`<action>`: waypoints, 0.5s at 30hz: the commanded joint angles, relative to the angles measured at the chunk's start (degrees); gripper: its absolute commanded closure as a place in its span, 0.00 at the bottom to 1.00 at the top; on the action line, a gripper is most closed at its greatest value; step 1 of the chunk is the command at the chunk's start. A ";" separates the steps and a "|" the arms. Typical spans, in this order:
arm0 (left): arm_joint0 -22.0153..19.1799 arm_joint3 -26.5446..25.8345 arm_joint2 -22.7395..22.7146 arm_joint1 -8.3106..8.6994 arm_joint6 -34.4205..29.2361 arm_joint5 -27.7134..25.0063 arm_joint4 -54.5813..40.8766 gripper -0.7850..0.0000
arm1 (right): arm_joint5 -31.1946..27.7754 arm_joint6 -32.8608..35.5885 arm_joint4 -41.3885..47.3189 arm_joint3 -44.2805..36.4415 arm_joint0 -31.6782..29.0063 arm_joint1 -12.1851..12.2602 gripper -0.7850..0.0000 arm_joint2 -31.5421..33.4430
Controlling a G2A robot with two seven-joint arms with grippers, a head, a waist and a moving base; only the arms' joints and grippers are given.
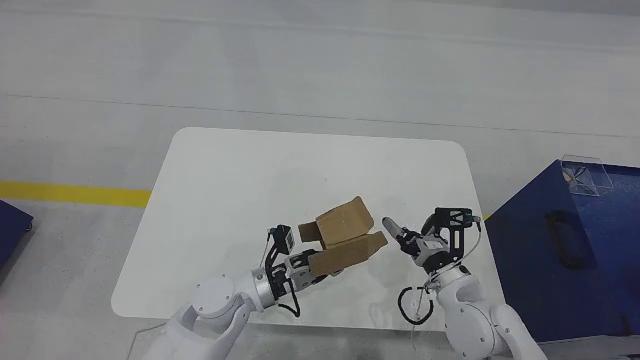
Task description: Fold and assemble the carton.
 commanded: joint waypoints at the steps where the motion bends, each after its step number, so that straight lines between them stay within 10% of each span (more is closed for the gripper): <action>1: 0.22 -0.28 -0.64 0.13 -0.34 -0.15 -0.31 1.00 | 0.03 1.82 2.10 0.65 -0.52 0.08 0.00 1.77; 15: -0.25 -0.28 -0.33 0.10 -1.07 0.95 -0.94 1.00 | -6.63 8.58 8.92 5.08 -0.51 -0.36 0.00 -2.90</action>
